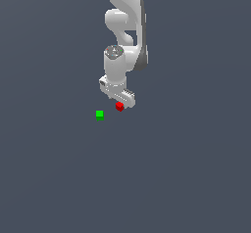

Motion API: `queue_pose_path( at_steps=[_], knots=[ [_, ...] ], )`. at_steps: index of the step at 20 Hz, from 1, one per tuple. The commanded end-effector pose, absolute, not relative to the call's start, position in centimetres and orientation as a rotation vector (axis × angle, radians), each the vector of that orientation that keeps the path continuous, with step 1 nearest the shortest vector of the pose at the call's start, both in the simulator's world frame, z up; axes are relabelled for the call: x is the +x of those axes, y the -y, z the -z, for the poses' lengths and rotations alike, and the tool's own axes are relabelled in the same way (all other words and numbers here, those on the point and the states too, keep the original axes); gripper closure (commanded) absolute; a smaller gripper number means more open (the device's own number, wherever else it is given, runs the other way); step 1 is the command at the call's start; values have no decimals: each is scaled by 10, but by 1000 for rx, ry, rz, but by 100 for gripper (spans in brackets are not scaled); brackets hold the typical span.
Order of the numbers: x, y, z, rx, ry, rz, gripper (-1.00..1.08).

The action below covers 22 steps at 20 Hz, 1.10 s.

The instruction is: Stack the red cube on top of the green cube.

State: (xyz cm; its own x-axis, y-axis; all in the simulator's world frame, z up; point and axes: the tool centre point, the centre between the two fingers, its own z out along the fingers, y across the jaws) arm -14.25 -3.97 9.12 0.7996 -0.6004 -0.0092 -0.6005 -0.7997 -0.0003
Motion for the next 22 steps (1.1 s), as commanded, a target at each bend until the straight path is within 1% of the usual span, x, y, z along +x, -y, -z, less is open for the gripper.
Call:
queue_pose_path(
  at_steps=[1, 10, 17, 22],
  knots=[
    [-154, 38, -85, -2952, -1070, -8, -92],
    [-174, 33, -72, -2898, -1214, 0, -92],
    [-176, 32, -70, -2895, -1222, -1, -92],
    [-176, 32, -60, -2894, -1224, -1, -92]
  ],
)
